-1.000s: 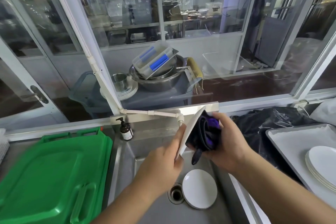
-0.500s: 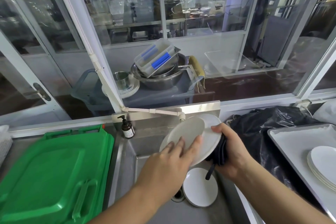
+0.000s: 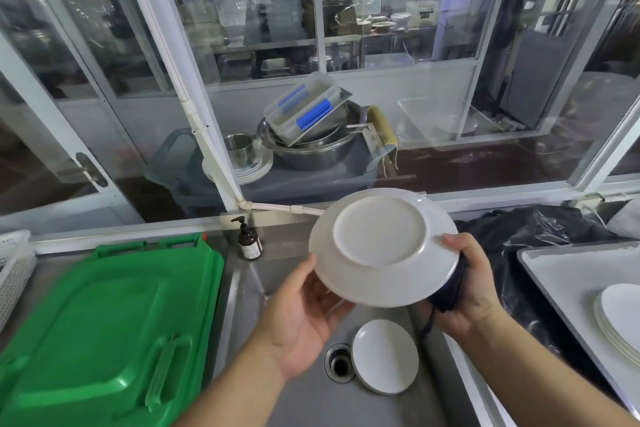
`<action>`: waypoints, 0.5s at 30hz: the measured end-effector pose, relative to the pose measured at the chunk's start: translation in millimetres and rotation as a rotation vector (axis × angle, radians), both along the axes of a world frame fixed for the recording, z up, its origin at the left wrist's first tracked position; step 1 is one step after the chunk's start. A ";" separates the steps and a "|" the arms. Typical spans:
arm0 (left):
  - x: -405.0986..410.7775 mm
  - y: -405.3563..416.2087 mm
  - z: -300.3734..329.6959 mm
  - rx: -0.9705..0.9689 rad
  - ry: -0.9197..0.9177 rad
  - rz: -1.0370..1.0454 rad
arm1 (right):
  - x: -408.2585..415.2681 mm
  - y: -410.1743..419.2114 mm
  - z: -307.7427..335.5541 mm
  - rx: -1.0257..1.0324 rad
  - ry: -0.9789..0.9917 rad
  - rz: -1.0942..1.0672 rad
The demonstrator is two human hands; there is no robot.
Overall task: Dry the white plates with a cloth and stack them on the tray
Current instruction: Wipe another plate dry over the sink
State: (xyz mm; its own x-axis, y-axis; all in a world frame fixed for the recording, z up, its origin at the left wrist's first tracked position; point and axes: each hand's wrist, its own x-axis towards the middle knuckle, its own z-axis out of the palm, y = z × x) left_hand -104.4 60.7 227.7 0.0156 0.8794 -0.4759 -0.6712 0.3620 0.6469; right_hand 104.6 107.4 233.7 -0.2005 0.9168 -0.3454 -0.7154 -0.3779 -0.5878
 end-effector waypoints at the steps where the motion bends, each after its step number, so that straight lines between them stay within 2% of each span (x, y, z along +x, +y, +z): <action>1: 4.3 -2.3 2.1 -0.008 -0.074 0.002 | -1.6 -2.0 -0.7 -0.008 0.006 0.001; 3: 12.7 -5.9 6.9 -0.006 -0.133 0.013 | -4.7 -5.5 -3.6 -0.018 -0.001 0.007; 8: 12.6 -6.5 9.8 -0.029 -0.082 0.018 | -6.9 -13.5 -6.8 -0.018 -0.018 0.028; 12: 7.5 -8.2 9.1 0.029 -0.068 0.005 | -5.8 -13.2 -7.5 -0.091 -0.153 -0.021; 15: -3.2 -5.7 6.4 0.097 0.034 0.025 | -1.7 -7.4 -5.2 -0.196 -0.258 -0.043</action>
State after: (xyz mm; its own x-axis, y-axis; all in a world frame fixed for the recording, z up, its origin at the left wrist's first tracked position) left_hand -107.6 55.1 234.1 -0.0214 0.9213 -0.3883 -0.6563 0.2801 0.7006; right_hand 102.9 100.0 228.5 -0.0457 0.8338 -0.5503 -0.5702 -0.4740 -0.6710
